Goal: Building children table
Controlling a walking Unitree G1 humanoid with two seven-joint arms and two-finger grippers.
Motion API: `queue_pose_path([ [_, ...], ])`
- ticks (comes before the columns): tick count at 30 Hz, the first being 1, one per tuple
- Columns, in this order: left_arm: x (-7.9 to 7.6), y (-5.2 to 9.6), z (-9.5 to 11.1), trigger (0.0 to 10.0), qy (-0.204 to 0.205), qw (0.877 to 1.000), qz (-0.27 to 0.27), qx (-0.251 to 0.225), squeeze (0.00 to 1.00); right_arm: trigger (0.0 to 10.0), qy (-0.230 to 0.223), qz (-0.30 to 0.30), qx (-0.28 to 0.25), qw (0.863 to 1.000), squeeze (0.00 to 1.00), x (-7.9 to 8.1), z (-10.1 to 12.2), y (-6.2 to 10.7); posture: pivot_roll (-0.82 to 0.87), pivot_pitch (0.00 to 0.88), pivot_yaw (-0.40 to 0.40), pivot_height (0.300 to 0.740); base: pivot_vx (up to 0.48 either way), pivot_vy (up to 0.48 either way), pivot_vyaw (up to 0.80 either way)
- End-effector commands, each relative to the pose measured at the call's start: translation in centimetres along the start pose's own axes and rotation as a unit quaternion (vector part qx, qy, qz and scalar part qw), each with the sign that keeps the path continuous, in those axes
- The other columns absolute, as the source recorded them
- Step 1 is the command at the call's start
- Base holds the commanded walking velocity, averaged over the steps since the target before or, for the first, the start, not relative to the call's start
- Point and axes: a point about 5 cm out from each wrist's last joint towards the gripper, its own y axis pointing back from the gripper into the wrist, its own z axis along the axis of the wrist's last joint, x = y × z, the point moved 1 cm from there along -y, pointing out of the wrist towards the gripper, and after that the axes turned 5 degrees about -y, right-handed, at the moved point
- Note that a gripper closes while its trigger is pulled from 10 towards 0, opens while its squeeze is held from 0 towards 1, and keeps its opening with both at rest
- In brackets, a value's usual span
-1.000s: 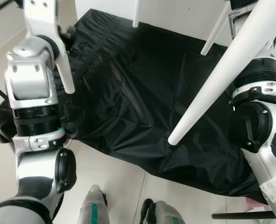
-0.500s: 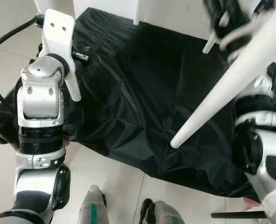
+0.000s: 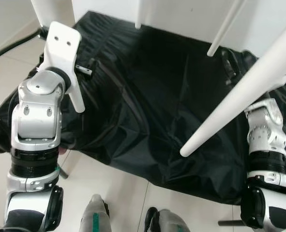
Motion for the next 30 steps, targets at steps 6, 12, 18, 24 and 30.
queue_pose_path([
  [6,-2.2,0.8,0.4,10.0,-0.026,0.988,-0.145,-0.039,1.0,10.0,-0.012,0.066,0.065,0.996,0.0,2.3,-0.8,3.7,0.09,0.129,-0.059,0.74,0.0,0.0,0.0],
  [12,-3.9,1.6,-0.3,10.0,-0.056,0.974,-0.212,-0.056,1.0,10.0,-0.025,0.127,0.149,0.98,0.0,4.7,-1.3,7.5,0.06,0.138,-0.037,0.74,0.0,0.0,0.0],
  [18,-3.9,2.0,-0.7,10.0,-0.067,0.97,-0.228,-0.06,0.0,10.0,-0.024,0.132,0.173,0.976,0.0,4.9,-1.2,8.3,0.06,0.141,-0.035,0.74,0.0,0.0,0.0],
  [24,-3.2,3.2,-1.4,10.0,-0.049,0.973,-0.219,-0.06,0.0,10.0,-0.003,0.042,0.139,0.989,0.0,2.9,-0.8,7.4,0.07,0.147,-0.049,0.74,0.0,0.0,0.0],
  [30,-3.3,3.3,-1.4,10.0,-0.046,0.974,-0.215,-0.058,0.0,10.0,-0.031,-0.002,0.089,0.996,0.0,2.0,0.2,6.8,0.07,0.152,-0.051,0.74,0.0,0.0,0.0],
])
